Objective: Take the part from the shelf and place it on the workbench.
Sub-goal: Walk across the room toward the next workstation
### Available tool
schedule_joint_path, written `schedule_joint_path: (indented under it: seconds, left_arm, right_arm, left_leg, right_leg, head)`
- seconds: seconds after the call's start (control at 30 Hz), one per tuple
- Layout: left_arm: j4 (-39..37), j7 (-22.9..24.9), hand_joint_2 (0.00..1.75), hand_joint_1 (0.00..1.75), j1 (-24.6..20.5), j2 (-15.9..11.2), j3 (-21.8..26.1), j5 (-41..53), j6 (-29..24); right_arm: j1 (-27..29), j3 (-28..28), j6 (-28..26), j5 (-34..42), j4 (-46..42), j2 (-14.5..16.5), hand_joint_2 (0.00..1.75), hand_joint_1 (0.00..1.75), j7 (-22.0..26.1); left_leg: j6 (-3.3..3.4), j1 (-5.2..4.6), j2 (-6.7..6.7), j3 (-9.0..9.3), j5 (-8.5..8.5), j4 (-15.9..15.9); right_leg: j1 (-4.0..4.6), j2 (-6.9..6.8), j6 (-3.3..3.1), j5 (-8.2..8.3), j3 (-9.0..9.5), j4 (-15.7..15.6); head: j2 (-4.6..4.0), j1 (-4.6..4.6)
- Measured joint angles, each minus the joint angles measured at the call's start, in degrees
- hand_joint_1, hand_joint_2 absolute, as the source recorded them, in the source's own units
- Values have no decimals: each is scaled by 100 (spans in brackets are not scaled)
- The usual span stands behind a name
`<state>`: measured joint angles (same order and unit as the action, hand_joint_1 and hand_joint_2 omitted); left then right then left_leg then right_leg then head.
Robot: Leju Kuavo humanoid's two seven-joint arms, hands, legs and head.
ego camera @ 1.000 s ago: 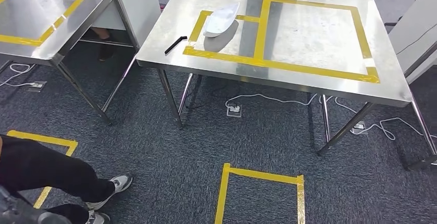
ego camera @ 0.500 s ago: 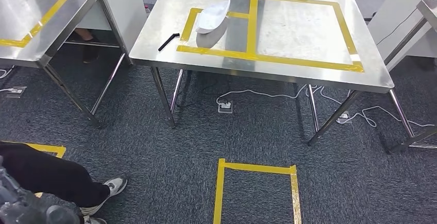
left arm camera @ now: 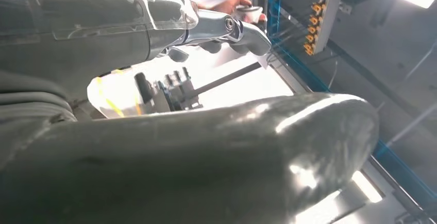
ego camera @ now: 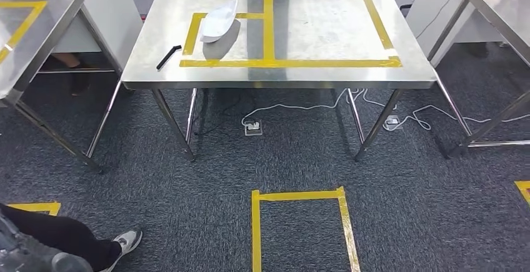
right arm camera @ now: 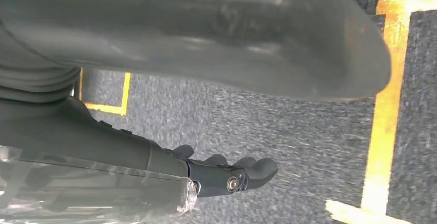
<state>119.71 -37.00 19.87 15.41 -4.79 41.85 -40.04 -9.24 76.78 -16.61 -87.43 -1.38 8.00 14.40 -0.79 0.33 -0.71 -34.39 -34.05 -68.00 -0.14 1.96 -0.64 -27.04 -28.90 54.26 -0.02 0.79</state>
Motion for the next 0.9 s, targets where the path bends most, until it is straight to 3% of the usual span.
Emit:
schedule_joint_path:
  seconds: [0.07,0.13,0.2,0.27,0.33,0.4,0.43,0.47,0.5,0.57,0.63,0.7,0.77,0.83,0.9]
  left_arm:
    - [2,0,0,0,0,1,0,0,0]
    - [5,0,0,0,0,2,-1,0,0]
    - [7,0,0,0,0,3,-4,0,0]
    - [9,0,0,0,0,9,-11,1,0]
    - [10,0,0,0,2,13,-15,-1,2]
    - [9,0,0,0,4,13,-15,-1,2]
    - [7,0,0,0,5,13,-15,-1,1]
    - [5,0,0,0,5,13,-15,-1,1]
    - [4,0,0,0,5,13,-15,-3,2]
    - [4,0,0,0,4,13,-15,-14,2]
    - [5,0,0,0,3,13,-16,-45,1]
    - [7,0,0,0,3,13,-17,-82,1]
    - [11,0,0,0,4,8,-17,-115,1]
    - [18,0,0,0,6,1,-16,-151,0]
    - [22,0,0,0,11,-1,-13,-188,0]
  right_arm:
    - [-9,0,3,0,0,2,0,0,0]
    - [-29,0,9,0,0,5,0,0,0]
    - [-36,0,15,0,0,5,0,0,0]
    - [-30,0,16,0,0,3,0,0,-1]
    - [-32,0,17,0,0,2,0,0,-2]
    - [-32,0,18,0,0,2,0,0,-2]
    - [-21,0,19,0,0,2,0,0,-2]
    - [-6,0,19,0,0,2,0,0,-2]
    - [8,0,20,0,0,1,0,0,-2]
    - [11,0,22,0,0,-1,0,0,-2]
    - [-7,0,30,0,0,-1,0,0,-2]
    - [-9,0,38,0,-1,-2,0,0,-3]
    - [1,0,39,0,-2,-10,0,0,-5]
    - [0,0,39,0,-2,-18,0,0,-8]
    - [0,0,41,0,-2,-14,0,0,-8]
  left_leg:
    - [20,33,-266,443,334,820]
    - [62,35,-450,651,412,1235]
    - [126,22,-347,669,426,1281]
    - [189,38,-201,678,476,1320]
    - [219,47,-40,659,506,1341]
    - [224,37,118,631,508,1339]
    - [223,32,187,621,508,1338]
    - [220,29,249,617,507,1336]
    - [214,28,301,621,505,1335]
    - [177,10,386,636,493,1325]
    - [117,-20,452,641,484,1311]
    - [56,-26,517,646,480,1310]
    - [-17,-3,368,612,368,1204]
    - [-63,14,98,367,30,677]
    - [-60,14,23,-34,-314,-119]
  right_leg:
    - [-9,127,47,5,-12,28]
    - [-23,245,125,12,-52,43]
    - [-47,366,209,40,-85,31]
    - [-51,265,252,-70,-161,180]
    - [-44,-7,290,-469,-437,807]
    - [-48,-140,343,-846,-764,1585]
    - [-51,-159,357,-884,-817,1761]
    - [-55,-176,362,-811,-764,1716]
    - [-58,-204,358,-647,-605,1448]
    - [-51,-378,321,-280,-153,592]
    - [-32,-498,237,-129,73,94]
    - [-17,-439,141,-129,50,64]
    - [-24,-367,57,-101,42,48]
    - [-25,-285,-9,-66,31,33]
    - [0,-182,-41,-60,7,39]
  head:
    - [-1,-26]
    - [-1,-39]
    - [-1,-44]
    - [-1,-27]
    - [-1,54]
    - [-1,134]
    - [-1,153]
    - [-1,168]
    - [-1,178]
    - [-1,204]
    - [-1,197]
    - [-1,160]
    - [-1,140]
    - [-1,97]
    - [-1,38]
